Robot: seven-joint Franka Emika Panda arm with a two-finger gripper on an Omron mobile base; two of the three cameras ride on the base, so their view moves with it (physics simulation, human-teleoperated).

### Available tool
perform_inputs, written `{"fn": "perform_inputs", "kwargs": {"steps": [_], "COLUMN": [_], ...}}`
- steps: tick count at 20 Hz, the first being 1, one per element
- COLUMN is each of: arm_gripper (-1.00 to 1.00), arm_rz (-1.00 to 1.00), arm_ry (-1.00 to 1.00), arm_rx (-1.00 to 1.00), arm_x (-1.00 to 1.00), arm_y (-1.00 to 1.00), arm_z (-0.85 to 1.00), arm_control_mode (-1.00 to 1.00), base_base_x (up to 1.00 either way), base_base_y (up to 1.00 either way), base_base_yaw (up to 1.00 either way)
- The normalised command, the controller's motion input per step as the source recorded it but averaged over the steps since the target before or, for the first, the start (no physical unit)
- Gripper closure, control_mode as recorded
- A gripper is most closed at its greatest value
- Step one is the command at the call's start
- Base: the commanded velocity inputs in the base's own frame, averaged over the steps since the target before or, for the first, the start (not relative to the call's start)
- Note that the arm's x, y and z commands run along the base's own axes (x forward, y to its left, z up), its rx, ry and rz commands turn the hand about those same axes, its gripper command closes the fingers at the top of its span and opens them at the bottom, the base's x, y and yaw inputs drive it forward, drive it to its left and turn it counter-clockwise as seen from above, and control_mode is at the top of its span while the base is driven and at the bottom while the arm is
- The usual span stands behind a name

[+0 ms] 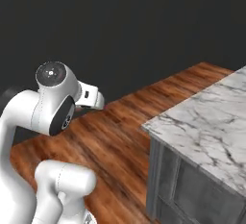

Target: Retrieve the reheated potato from the microwave, then place the potato, cheese, and condiment on the cutting board.

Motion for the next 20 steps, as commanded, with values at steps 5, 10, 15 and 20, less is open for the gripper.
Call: {"fn": "perform_inputs", "kwargs": {"steps": [5, 10, 15, 20], "arm_gripper": [1.00, 1.00, 1.00, 1.00], "arm_rz": [0.00, 0.00, 0.00, 0.00], "arm_ry": [0.00, 0.00, 0.00, 0.00], "arm_rx": [0.00, 0.00, 0.00, 0.00], "arm_x": [0.00, 0.00, 0.00, 0.00], "arm_y": [0.00, 0.00, 0.00, 0.00], "arm_z": [0.00, 0.00, 0.00, 0.00], "arm_control_mode": [1.00, 1.00, 1.00, 1.00], "base_base_x": [0.23, 0.24, 0.25, 0.48], "base_base_y": [0.11, 0.14, 0.06, -0.12], "base_base_yaw": [-0.77, -0.69, -0.43, -0.36]}}
